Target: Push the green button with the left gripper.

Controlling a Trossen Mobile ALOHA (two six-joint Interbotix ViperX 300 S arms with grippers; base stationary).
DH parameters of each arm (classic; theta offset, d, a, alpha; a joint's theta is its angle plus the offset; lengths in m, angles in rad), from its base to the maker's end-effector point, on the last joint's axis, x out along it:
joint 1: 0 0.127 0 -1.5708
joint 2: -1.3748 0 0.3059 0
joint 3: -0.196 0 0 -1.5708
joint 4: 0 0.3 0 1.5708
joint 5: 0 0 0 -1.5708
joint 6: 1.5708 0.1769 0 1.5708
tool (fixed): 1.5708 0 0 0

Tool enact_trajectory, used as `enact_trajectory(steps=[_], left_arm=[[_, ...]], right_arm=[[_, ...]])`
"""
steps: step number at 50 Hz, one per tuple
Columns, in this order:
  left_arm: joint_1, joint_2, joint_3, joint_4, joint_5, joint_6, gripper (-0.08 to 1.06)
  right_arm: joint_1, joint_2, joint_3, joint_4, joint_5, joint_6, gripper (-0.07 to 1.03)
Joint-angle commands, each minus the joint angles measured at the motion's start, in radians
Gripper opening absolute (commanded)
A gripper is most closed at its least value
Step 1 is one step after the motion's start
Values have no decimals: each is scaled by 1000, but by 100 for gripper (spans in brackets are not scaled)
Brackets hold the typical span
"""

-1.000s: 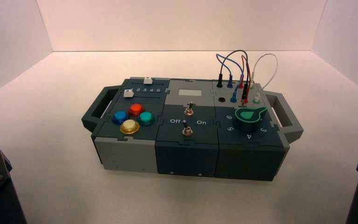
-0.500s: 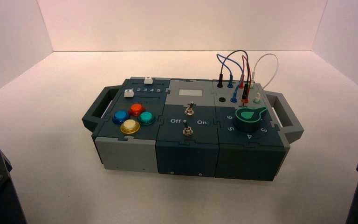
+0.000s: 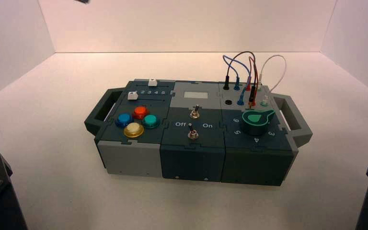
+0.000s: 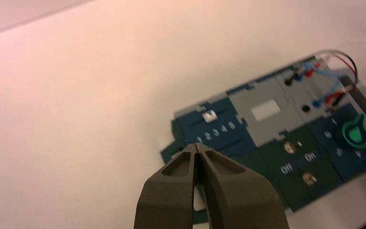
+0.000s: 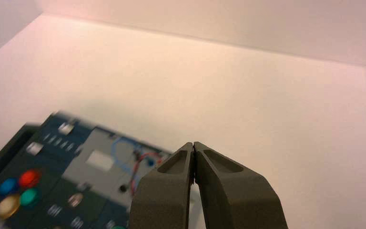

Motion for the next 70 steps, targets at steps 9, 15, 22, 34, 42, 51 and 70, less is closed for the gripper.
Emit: enact_trajectory(steps=[9, 15, 22, 34, 42, 51, 70], left_arm=[[-104, 94, -38, -35, 9, -9, -3], [-150, 161, -48, -46, 20, -18, -3], [-204, 253, -60, -71, 26, -21, -3], [-268, 391, -75, -97, 29, -21, -3], [-288, 480, -81, -109, 15, -21, -3], [-305, 531, -84, -120, -15, -21, -3], [-322, 614, -118, -127, -25, -18, -3]], right_arm=[[129, 46, -34, 14, 14, 3, -2], [160, 83, -38, 26, 17, 3, -2], [198, 121, -46, 34, 17, -11, -2], [202, 150, -49, 40, 12, -25, -2], [202, 152, -49, 41, 11, -28, -2], [204, 153, -49, 41, 11, -29, -2], [204, 153, -49, 41, 8, -29, -2]])
